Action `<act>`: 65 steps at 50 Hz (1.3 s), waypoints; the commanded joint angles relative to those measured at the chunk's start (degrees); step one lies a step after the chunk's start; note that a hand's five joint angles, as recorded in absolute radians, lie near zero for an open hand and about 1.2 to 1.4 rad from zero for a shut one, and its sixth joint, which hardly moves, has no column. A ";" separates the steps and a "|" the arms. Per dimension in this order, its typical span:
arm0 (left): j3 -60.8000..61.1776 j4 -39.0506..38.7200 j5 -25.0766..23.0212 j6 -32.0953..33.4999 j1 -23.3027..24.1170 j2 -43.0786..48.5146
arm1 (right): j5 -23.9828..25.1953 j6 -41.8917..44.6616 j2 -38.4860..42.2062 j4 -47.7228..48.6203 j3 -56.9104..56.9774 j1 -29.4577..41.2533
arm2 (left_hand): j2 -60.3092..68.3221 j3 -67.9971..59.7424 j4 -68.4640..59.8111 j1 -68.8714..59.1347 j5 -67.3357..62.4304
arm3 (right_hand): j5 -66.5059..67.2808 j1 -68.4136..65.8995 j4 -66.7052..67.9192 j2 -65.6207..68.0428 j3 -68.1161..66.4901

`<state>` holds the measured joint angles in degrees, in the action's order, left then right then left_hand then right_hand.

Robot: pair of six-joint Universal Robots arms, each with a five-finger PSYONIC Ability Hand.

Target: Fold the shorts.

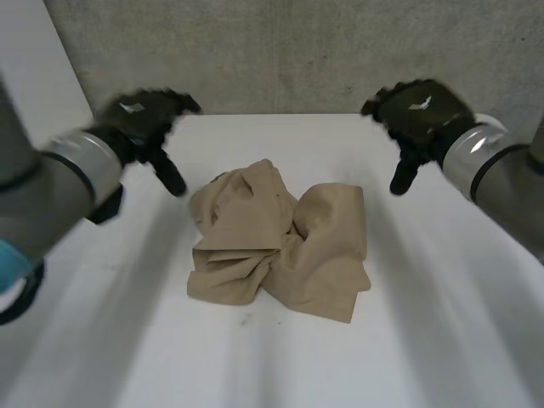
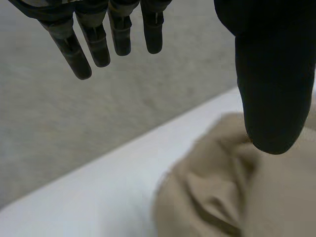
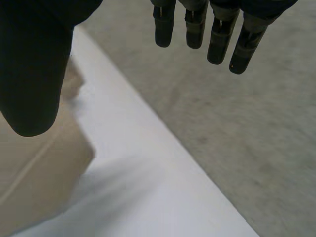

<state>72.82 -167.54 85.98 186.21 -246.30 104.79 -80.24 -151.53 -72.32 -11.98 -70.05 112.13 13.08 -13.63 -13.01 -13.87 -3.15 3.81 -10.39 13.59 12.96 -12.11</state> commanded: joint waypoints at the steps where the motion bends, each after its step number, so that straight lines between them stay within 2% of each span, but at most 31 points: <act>1: 0.40 -4.81 -0.38 -0.06 6.36 9.28 | 2.45 6.08 5.60 4.59 -2.11 1.42 | 0.82 -0.28 -0.89 -0.04 -0.76 | -3.81 0.39 -3.59 -2.96 2.11; 6: 0.75 -8.50 0.94 -0.15 7.77 14.38 | 1.14 2.74 11.67 10.57 -2.11 3.27 | 9.74 -9.20 -9.81 -8.96 -9.68 | -3.81 0.39 -3.59 -2.96 2.11; 10: 1.28 -10.44 4.80 -0.23 9.61 16.76 | -1.58 -0.95 15.89 14.26 -1.67 3.80 | 13.93 -13.39 -14.00 -13.15 -13.87 | -3.81 0.39 -3.59 -2.96 2.11; 12: 1.63 -11.92 7.25 -0.23 10.40 17.81 | -1.59 -1.31 16.68 14.27 -1.67 3.80 | 22.80 -22.26 -22.87 -22.01 -22.73 | -3.11 -0.32 -2.88 -2.25 1.41; 13: 1.72 -12.37 7.88 -0.23 10.40 17.99 | -1.59 -1.31 16.95 14.27 -1.67 3.80 | 26.36 -25.82 -26.43 -25.58 -26.30 | 1.11 -4.53 1.33 1.96 -2.81; 14: 1.89 -13.51 8.93 -0.15 10.49 18.60 | -1.59 -1.31 17.21 14.09 -1.67 3.80 | 35.39 -34.85 -35.46 -34.60 -35.33 | 14.47 -17.90 14.70 15.33 -16.17; 16: 2.07 -15.00 10.34 -0.15 10.58 18.96 | -1.33 -1.48 17.22 13.83 -1.67 3.80 | 49.04 -48.50 -49.11 -48.26 -48.98 | 30.17 -33.60 30.40 31.03 -31.87; 17: 2.15 -15.71 10.87 -0.15 10.58 19.05 | -0.72 -1.66 17.04 13.39 -1.84 3.80 | 55.27 -54.72 -55.34 -54.48 -55.20 | 49.07 -52.49 49.29 49.92 -50.77; 18: 2.24 -16.93 11.83 -0.15 10.58 18.87 | -0.28 -1.66 16.87 12.87 -1.84 3.80 | 64.49 -63.95 -64.56 -63.70 -64.42 | 58.41 -61.84 58.64 59.27 -60.11; 19: 2.33 -17.47 12.10 -0.15 10.58 18.70 | 0.16 -1.75 16.69 12.25 -2.02 3.80 | 66.89 -66.35 -66.96 -66.11 -66.83 | 66.11 -69.54 66.34 66.97 -67.81; 22: 2.16 -18.96 12.37 0.21 10.49 18.17 | 2.62 -2.27 15.73 7.95 -2.19 3.71 | 66.92 -66.37 -66.99 -66.13 -66.85 | 66.19 -69.61 66.41 67.04 -67.89; 27: 1.10 -19.49 12.19 0.73 9.88 15.36 | 6.40 -2.98 13.00 -4.43 -2.54 3.71 | 66.92 -66.37 -66.99 -66.13 -66.85 | 66.19 -69.61 66.41 67.04 -67.89; 32: -0.65 -20.46 11.84 1.26 8.91 13.42 | 12.28 -4.99 11.07 -16.29 -5.43 4.41 | 66.92 -66.37 -66.99 -66.13 -66.85 | 66.19 -69.61 66.41 67.04 -67.89; 38: -2.68 -22.57 10.09 4.86 8.03 12.98 | 19.32 -12.19 8.26 -17.11 -9.05 9.50 | 66.92 -66.37 -66.99 -66.13 -66.85 | 66.19 -69.61 66.41 67.04 -67.89; 42: -3.20 -23.80 9.38 7.50 7.50 12.81 | 22.14 -21.15 7.29 -14.74 -9.14 14.07 | 66.92 -66.37 -66.99 -66.13 -66.85 | 66.19 -69.61 66.41 67.04 -67.89; 46: -3.73 -25.47 9.29 8.03 7.42 12.81 | 22.14 -31.52 8.07 -7.02 -8.52 21.01 | 66.92 -66.37 -66.99 -66.13 -66.85 | 66.19 -69.61 66.41 67.04 -67.89; 47: -3.73 -25.73 9.29 8.03 7.42 12.81 | 22.05 -35.80 8.77 -2.13 -8.35 24.16 | 66.92 -66.37 -66.99 -66.13 -66.85 | 66.19 -69.61 66.41 67.04 -67.89; 53: -3.73 -26.00 9.29 7.94 6.71 12.72 | 20.56 -48.58 13.61 14.69 -7.30 30.69 | 66.92 -66.37 -66.99 -66.13 -66.85 | 65.41 -68.84 65.64 66.27 -67.11; 54: -3.73 -26.00 9.38 7.94 6.54 12.72 | 20.39 -49.29 13.96 15.49 -7.03 30.86 | 66.92 -66.37 -66.99 -66.13 -66.85 | 56.08 -59.51 56.31 56.94 -57.78; 55: -3.65 -25.91 9.38 7.94 6.45 12.72 | 19.60 -49.90 14.66 15.67 -6.33 30.87 | 66.92 -66.37 -66.99 -66.13 -66.85 | 36.00 -39.43 36.23 36.86 -37.70; 58: -3.21 -25.91 9.38 7.94 6.27 12.63 | 18.54 -49.39 15.11 14.45 -5.01 30.87 | 66.92 -66.37 -66.99 -66.13 -66.85 | 1.79 -5.21 2.01 2.64 -3.49; 59: -3.03 -25.82 9.38 7.94 6.27 12.55 | 18.02 -48.60 15.19 13.31 -4.48 30.78 | 66.92 -66.37 -66.99 -66.13 -66.85 | -3.81 0.39 -3.59 -2.96 2.11; 63: -2.68 -25.38 9.38 7.94 6.19 11.23 | 17.92 -44.03 14.49 7.87 -4.92 29.73 | 66.92 -66.37 -66.99 -66.13 -66.85 | -3.81 0.39 -3.59 -2.96 2.11; 65: -1.89 -25.21 9.29 8.12 6.19 10.26 | 17.84 -41.22 14.14 4.09 -5.09 26.93 | 66.92 -66.37 -66.99 -66.13 -66.85 | -3.81 0.39 -3.59 -2.96 2.11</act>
<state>69.64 -193.39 95.35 194.18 -240.02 117.07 -61.61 -200.36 -57.34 1.87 -75.30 143.26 68.30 -67.91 -68.36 -64.13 -55.10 4.46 -11.66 13.48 14.13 -12.50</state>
